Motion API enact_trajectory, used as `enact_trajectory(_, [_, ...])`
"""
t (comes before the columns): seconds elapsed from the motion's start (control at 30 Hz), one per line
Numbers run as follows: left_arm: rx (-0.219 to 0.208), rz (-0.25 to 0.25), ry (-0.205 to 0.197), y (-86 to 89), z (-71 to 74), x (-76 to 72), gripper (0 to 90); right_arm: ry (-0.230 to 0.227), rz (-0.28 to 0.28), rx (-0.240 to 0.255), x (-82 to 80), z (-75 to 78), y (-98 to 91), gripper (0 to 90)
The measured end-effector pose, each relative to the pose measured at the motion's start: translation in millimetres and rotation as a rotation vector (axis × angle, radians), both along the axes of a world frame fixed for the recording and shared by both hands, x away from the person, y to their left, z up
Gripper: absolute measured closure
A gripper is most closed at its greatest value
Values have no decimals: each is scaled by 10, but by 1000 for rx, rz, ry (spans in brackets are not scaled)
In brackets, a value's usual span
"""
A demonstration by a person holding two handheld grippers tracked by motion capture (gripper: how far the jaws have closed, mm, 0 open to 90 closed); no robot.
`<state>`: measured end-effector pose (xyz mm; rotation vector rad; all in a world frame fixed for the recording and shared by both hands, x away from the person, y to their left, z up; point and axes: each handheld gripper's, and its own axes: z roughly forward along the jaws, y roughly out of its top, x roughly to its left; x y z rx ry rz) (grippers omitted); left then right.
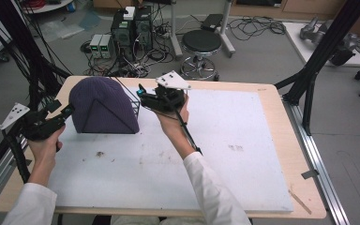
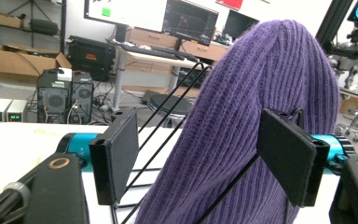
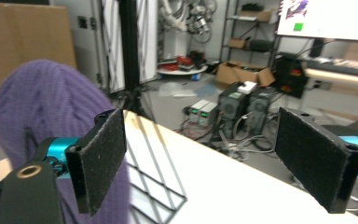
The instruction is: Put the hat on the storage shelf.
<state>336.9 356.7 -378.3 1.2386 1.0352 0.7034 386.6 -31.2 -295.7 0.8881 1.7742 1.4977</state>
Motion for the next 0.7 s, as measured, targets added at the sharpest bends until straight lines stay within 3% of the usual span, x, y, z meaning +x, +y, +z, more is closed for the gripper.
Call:
enact_trajectory(0.3, [52,61,-64,-132,83,-84,291,-27,-87,15,-100,39,-511,161])
enact_trajectory(0.7, [67,82,-107,-263,130,-235,282,-48,-184,44,-373,-77,-1167,135])
